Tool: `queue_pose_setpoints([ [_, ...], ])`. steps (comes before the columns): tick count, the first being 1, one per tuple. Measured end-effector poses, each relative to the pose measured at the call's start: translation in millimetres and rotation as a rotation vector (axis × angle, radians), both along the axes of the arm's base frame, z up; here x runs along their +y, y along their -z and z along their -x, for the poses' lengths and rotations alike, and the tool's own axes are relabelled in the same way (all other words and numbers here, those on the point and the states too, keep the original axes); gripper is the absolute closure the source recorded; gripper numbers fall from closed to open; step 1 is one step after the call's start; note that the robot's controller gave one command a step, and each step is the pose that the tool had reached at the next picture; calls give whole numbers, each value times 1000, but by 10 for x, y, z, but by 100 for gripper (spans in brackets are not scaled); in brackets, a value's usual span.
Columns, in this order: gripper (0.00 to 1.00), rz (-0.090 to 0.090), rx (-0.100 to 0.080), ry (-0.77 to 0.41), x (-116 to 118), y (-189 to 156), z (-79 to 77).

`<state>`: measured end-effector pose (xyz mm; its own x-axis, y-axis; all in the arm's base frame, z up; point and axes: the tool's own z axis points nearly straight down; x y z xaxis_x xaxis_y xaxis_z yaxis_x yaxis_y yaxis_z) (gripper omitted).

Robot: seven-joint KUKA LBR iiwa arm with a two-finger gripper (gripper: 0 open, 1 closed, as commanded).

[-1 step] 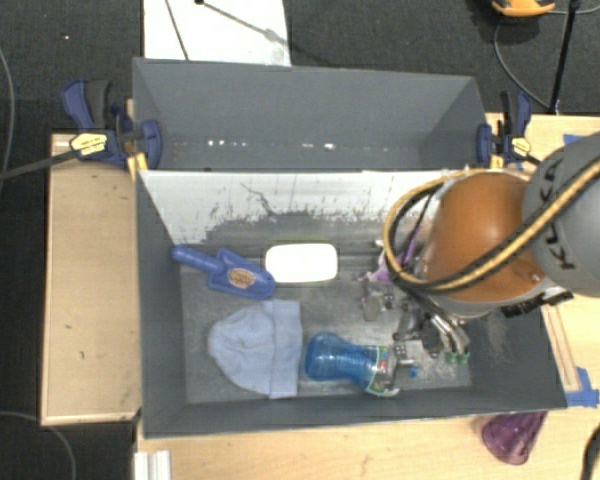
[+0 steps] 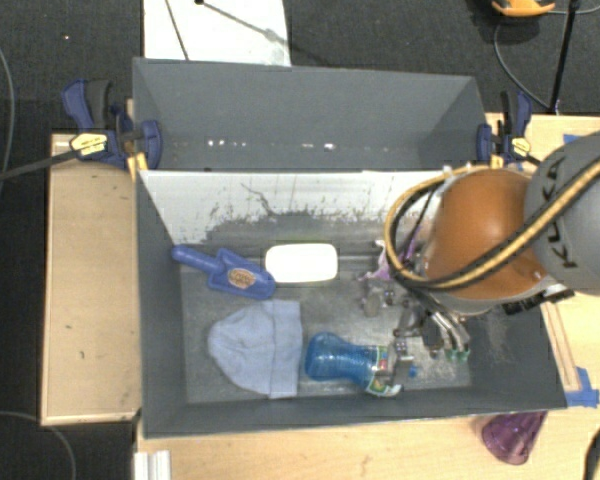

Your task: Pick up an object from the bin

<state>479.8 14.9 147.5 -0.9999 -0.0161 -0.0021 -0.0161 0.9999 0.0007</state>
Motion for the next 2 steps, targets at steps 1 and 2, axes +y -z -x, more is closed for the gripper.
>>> queue_pose_setpoints([
  [1, 0, 2, -6, -94, 95, 174, -24],
  [2, 0, 0, 1, -372, 223, 573, -122],
])
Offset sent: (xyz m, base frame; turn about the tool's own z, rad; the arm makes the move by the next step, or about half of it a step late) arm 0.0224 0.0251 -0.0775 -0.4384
